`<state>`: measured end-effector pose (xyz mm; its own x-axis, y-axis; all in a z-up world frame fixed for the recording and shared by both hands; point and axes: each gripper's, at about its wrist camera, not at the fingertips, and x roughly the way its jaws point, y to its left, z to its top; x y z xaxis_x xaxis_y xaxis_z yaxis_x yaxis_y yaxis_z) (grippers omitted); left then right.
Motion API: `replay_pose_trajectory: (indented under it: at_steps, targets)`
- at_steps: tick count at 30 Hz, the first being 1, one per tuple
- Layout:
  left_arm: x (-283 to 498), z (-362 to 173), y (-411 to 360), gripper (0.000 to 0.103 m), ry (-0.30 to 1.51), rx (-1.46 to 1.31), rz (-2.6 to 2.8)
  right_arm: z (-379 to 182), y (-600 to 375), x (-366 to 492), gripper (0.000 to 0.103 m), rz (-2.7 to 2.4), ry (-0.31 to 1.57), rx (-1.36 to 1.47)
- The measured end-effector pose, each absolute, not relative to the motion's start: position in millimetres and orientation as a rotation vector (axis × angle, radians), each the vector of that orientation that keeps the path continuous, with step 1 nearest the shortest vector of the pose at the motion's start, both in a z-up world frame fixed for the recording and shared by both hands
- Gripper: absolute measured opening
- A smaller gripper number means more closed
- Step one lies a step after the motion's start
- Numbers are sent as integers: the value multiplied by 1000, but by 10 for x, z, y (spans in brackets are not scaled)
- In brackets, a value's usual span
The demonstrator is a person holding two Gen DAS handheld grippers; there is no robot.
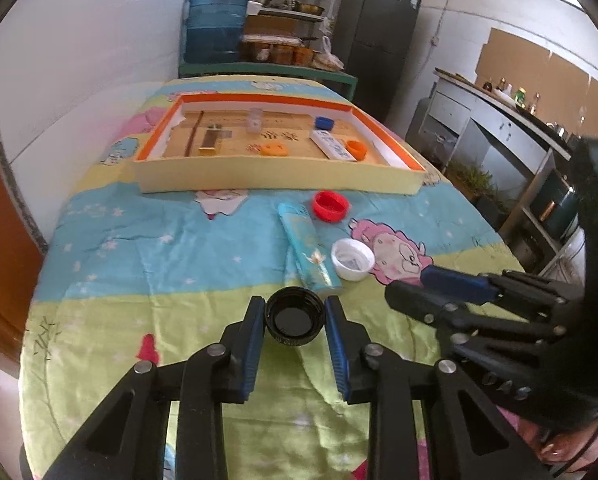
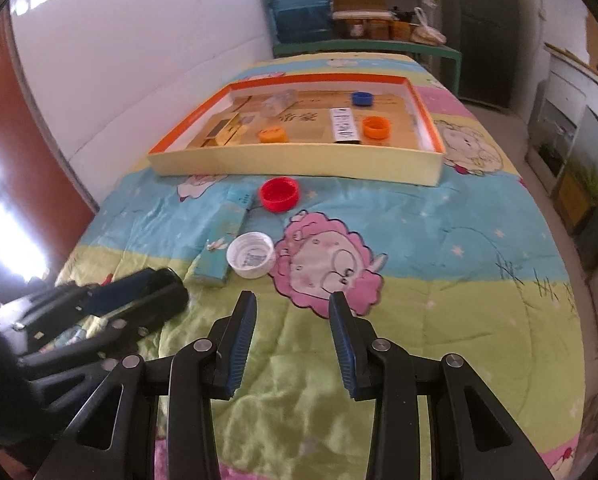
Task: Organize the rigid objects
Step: 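Lift the black cap with left gripper while right gripper grasps the white cap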
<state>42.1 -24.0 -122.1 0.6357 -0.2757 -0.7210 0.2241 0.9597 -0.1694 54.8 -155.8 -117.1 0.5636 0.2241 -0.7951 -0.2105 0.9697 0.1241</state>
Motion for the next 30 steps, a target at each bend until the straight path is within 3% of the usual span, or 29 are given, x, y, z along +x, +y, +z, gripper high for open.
replay_pose_trajectory:
  at_steps: [20,21,22,30]
  targets:
    - [573,-1167,35,31,834,-142,-246,-1276,-1122,906,38,291,924,-145]
    - [576,-1171,44,31,835,-143,-244,-1281,-1122,916,38,293,925,-142]
    - [580,-1175,48,31,837,-144,-242,-1284,-1121,919,30,297,926,-139]
    - [587,-1159,52,31,835,-146,-243,-1205,-1208,866,30,285,910,-101]
